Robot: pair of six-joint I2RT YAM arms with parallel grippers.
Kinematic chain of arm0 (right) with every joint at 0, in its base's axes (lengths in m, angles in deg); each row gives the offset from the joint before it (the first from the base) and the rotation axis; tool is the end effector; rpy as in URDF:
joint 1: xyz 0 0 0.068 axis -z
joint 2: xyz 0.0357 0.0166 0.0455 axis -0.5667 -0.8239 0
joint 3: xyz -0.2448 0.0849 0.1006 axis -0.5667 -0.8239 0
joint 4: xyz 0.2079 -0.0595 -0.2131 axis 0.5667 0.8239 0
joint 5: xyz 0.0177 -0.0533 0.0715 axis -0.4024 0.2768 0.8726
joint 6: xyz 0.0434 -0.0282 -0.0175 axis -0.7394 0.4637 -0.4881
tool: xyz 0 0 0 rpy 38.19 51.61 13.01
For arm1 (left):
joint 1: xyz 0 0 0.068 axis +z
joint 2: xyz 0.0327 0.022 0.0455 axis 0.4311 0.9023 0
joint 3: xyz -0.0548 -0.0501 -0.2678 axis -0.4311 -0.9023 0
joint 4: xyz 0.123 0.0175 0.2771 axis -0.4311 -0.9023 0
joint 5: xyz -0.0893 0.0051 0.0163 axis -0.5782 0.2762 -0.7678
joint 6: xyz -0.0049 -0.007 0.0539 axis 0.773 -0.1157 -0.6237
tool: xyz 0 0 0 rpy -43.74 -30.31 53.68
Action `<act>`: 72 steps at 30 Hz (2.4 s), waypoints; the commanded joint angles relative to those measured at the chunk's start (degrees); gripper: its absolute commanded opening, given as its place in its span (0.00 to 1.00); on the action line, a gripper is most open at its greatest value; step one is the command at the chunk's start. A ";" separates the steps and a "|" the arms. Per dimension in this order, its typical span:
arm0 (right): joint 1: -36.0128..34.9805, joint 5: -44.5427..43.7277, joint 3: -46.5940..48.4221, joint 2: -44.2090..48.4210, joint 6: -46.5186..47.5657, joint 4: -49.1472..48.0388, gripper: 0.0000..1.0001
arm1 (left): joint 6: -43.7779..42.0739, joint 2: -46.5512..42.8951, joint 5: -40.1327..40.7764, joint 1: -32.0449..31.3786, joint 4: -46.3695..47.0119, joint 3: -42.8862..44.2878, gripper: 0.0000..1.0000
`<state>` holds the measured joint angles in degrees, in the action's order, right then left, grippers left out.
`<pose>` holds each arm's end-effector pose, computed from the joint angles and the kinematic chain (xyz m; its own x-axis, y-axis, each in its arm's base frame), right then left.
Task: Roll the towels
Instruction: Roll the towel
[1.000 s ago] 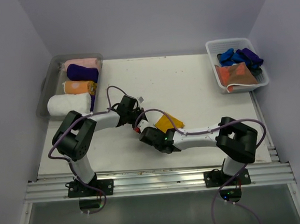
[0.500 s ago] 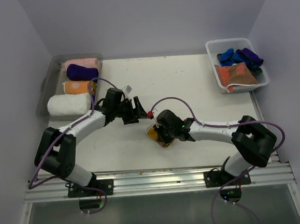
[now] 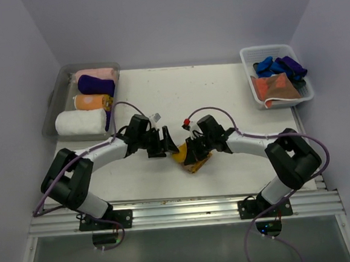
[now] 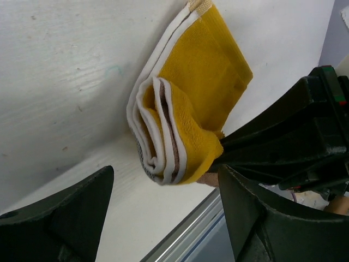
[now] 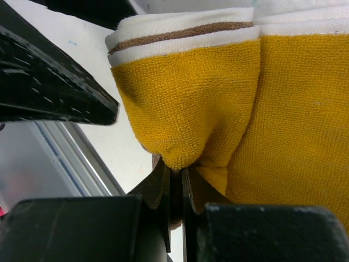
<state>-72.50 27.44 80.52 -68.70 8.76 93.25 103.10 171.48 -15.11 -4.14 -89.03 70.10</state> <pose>0.2507 0.2187 0.1325 -0.8363 -0.3023 -0.4574 -0.5357 0.6281 0.5643 0.2755 -0.1770 0.1448 -0.9651 -0.1345 -0.2247 0.0643 0.7102 -0.7011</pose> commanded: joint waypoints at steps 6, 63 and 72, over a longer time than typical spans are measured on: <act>0.80 8.32 0.00 -1.92 -0.38 -0.22 0.00 | 5.04 7.32 -2.60 -2.76 14.42 -0.26 0.71; -14.51 -20.35 -1.84 9.86 0.34 0.14 0.00 | 4.61 0.13 6.19 -1.97 -0.42 5.63 0.63; -5.63 -4.36 -7.72 7.93 -9.15 -11.19 0.00 | 8.03 -4.27 5.22 -2.06 8.51 -3.93 0.65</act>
<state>-80.23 13.72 74.47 -59.82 4.96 88.70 109.26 170.15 -9.93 -6.36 -86.78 70.28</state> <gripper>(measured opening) 0.047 0.649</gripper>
